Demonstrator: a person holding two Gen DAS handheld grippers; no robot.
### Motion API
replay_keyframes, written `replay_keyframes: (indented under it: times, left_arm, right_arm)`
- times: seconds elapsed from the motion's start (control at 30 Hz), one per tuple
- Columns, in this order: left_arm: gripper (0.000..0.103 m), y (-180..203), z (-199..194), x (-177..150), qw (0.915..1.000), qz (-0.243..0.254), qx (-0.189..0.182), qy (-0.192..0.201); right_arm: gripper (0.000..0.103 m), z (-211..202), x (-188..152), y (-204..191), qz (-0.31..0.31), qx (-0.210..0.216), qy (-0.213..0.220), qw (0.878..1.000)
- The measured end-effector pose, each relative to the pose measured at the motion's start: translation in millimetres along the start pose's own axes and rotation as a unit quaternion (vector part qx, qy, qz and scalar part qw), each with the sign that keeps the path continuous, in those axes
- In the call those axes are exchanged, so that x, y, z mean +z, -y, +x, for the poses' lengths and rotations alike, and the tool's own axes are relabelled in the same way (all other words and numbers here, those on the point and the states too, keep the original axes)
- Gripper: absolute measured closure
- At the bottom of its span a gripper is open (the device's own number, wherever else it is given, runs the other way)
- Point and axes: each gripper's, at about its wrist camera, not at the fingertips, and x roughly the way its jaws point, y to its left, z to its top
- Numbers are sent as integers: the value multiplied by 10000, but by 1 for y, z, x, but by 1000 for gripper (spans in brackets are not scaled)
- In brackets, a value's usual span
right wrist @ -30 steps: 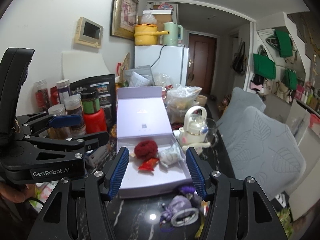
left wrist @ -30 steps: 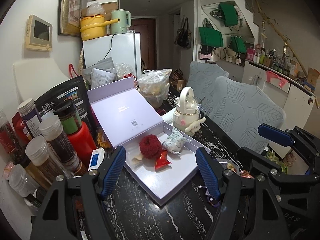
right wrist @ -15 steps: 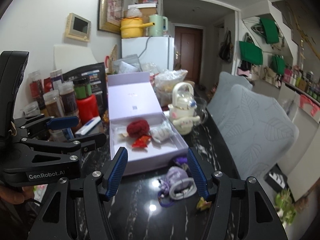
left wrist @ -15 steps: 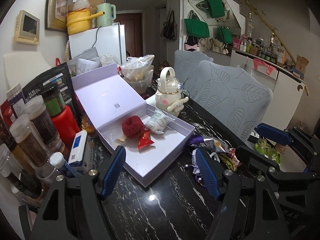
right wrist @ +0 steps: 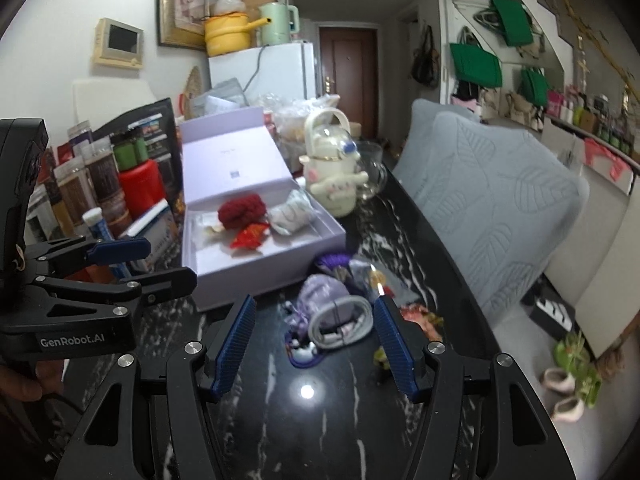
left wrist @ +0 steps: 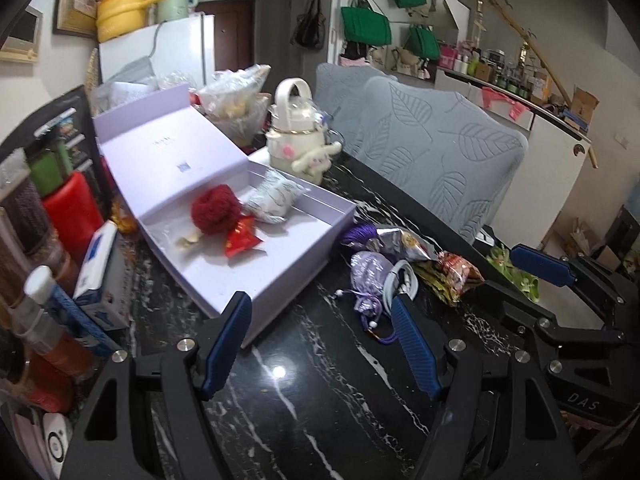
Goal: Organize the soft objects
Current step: 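Move both tools back toward the remaining items on the table, then grasp the lavender sachet with the left tool while the right tool grasps the printed snack bag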
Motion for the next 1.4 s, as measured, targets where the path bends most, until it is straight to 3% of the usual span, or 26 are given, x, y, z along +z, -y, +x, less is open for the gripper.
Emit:
replay_keyframes:
  times: [0.5, 0.9, 1.17, 1.4]
  left_arm:
    - [31, 16, 58, -4, 9985, 223, -283, -411]
    - [31, 13, 100, 12, 9979, 224, -300, -524]
    - [31, 21, 135, 18, 9960, 472, -307, -695]
    - [31, 33, 157, 20, 9929, 791, -288, -845]
  right_arm:
    - [37, 37, -30, 36, 403, -84, -537, 9977]
    - [32, 68, -21, 66, 722, -341, -595, 9950]
    - [32, 92, -20, 84, 821, -573, -792, 9918]
    - [32, 111, -22, 97, 920, -518, -957, 9898]
